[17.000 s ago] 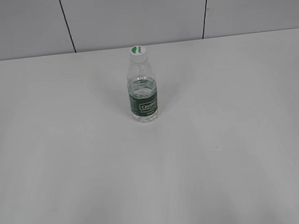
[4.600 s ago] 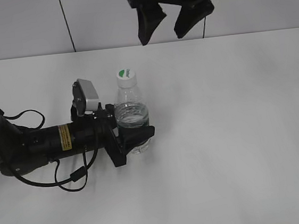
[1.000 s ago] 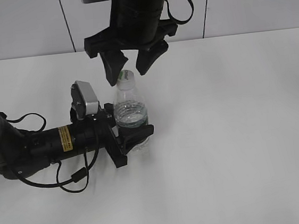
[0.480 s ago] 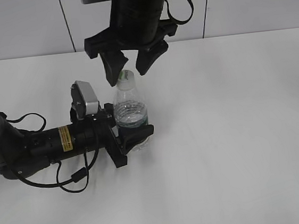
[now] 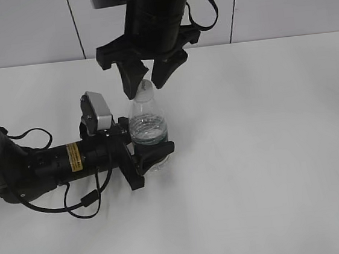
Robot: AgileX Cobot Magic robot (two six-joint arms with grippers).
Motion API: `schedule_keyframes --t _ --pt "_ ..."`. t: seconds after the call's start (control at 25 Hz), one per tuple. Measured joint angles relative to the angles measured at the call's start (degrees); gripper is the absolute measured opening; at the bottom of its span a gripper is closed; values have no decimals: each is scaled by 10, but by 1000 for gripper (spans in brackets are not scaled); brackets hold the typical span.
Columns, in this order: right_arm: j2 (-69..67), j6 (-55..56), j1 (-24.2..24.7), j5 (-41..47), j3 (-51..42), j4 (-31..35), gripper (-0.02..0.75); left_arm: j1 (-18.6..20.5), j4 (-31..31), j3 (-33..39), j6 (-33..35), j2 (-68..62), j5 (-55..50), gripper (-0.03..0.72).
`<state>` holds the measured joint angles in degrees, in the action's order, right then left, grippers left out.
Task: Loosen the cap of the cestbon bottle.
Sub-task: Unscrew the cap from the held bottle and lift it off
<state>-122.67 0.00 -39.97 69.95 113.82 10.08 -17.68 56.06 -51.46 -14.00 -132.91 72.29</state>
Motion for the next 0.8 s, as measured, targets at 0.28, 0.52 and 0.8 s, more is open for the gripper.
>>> schedule_keyframes --t 0.28,0.52,0.8 --pt "0 -18 -1 0 0 6 304 0 -1 -1 0 0 -1 407" --pt "0 -74 -1 -1 0 12 304 0 -1 -1 0 0 -1 406" --pt "0 -224 -1 -3 0 17 304 0 0 -1 2 0 -1 406"
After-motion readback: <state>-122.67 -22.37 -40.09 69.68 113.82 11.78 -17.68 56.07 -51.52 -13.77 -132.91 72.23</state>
